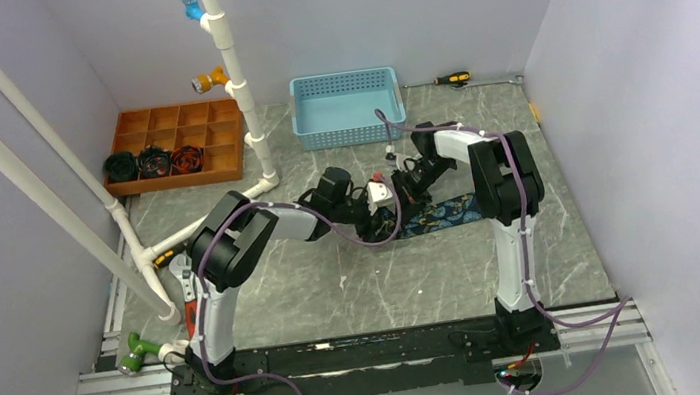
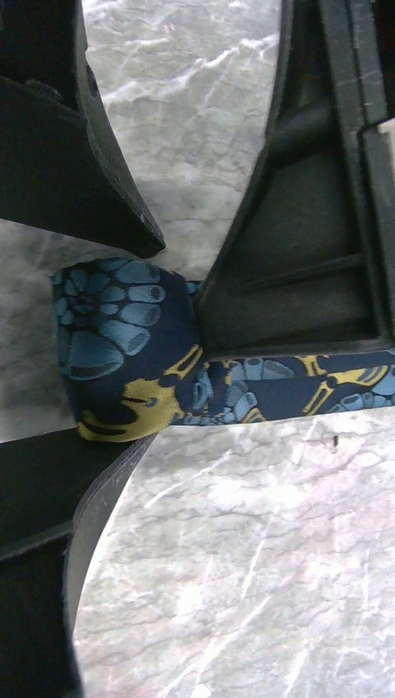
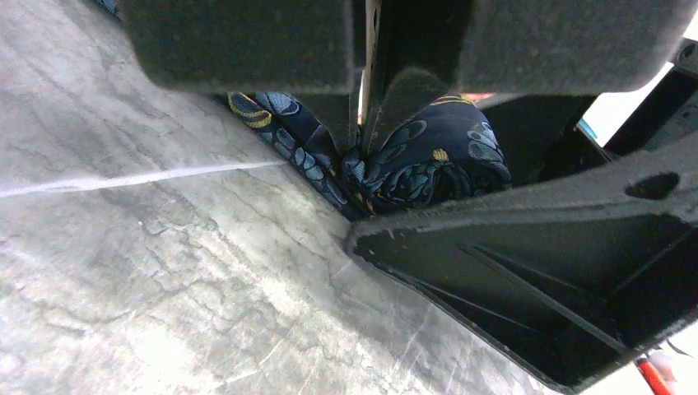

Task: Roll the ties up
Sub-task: Roll the tie at the center of the board.

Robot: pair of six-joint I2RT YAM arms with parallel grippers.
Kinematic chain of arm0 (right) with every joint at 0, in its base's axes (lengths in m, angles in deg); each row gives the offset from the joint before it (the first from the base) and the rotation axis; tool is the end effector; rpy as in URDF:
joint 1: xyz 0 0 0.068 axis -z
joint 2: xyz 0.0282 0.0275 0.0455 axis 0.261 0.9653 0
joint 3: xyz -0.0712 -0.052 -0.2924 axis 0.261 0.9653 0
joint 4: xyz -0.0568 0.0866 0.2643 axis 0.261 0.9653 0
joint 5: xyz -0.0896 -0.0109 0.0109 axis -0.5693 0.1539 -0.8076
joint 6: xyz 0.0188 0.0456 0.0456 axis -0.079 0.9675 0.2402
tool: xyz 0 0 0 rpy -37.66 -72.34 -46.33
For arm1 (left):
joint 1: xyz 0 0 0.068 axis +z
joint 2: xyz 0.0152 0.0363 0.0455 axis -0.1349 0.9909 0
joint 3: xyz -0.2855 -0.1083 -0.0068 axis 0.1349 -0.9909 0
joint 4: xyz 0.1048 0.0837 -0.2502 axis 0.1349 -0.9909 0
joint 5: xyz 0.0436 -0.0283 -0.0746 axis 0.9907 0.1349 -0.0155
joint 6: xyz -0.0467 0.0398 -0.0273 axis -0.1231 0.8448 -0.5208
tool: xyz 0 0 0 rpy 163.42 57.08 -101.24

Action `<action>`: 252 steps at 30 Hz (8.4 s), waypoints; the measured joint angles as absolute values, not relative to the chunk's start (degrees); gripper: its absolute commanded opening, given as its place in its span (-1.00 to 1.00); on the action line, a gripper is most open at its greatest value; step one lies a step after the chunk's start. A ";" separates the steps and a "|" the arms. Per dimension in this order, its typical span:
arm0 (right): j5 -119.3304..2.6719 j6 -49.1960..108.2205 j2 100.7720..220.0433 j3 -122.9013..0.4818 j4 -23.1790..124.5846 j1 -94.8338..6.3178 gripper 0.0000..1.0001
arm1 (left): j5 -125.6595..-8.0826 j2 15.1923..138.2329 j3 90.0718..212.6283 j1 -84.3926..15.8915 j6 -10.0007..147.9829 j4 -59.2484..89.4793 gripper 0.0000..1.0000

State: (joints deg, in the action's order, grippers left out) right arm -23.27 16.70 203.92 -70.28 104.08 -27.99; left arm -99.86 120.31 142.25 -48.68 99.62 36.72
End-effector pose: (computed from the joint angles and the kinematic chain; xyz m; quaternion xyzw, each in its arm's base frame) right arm 0.4074 0.1302 0.1189 0.1404 -0.9203 -0.3614 0.0531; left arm 0.3253 -0.3288 0.1238 0.5570 0.6247 -0.3886 0.3854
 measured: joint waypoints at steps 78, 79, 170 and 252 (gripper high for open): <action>-29.17 14.29 205.50 -70.89 113.26 -22.44 -1.00 | -99.45 107.61 141.75 -49.77 98.83 34.88 0.99; -29.04 14.14 205.67 -71.05 113.44 -22.44 -1.00 | -98.82 108.31 141.75 -50.65 99.73 35.21 0.99; -12.93 17.18 198.90 -67.70 102.20 -30.42 0.01 | -91.87 111.08 132.24 -50.60 102.96 36.04 -0.10; -28.58 14.14 208.23 -75.18 116.30 -21.15 -0.83 | -92.46 114.93 136.30 -51.54 94.70 39.32 -0.36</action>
